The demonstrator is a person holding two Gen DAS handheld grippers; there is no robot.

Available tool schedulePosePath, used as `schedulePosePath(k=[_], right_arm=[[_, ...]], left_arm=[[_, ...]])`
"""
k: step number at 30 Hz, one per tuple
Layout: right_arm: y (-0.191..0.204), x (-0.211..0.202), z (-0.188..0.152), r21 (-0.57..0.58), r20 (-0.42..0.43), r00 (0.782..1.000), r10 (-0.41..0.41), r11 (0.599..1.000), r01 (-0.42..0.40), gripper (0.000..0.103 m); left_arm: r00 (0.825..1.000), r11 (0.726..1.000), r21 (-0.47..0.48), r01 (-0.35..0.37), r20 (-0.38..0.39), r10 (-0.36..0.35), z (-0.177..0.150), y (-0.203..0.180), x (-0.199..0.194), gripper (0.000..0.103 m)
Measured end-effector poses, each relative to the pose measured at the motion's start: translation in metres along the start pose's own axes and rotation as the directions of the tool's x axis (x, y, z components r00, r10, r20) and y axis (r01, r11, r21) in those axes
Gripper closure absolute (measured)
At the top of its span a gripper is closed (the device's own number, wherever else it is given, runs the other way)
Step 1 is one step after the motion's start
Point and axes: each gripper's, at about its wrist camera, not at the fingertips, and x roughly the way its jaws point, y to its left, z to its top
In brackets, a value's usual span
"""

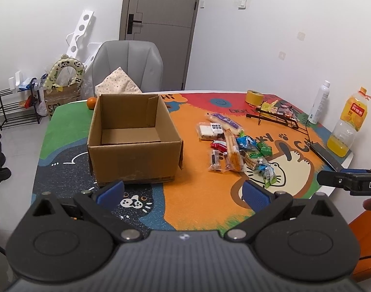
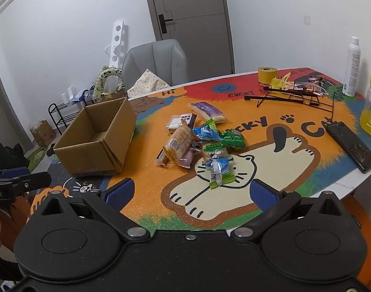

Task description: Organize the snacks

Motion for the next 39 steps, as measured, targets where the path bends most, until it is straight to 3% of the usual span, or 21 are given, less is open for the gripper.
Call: schedulePosePath(k=[39], right_arm=[[0.0004,-0.0005,0.0007,-0.001,0.009,1.000,-0.006,1.000,0.006,0.000]], left_arm=[[1.000,1.000,0.015,0.001,-0.004,-0.001,-0.0003,-0.0017,-0.0022,0.000]])
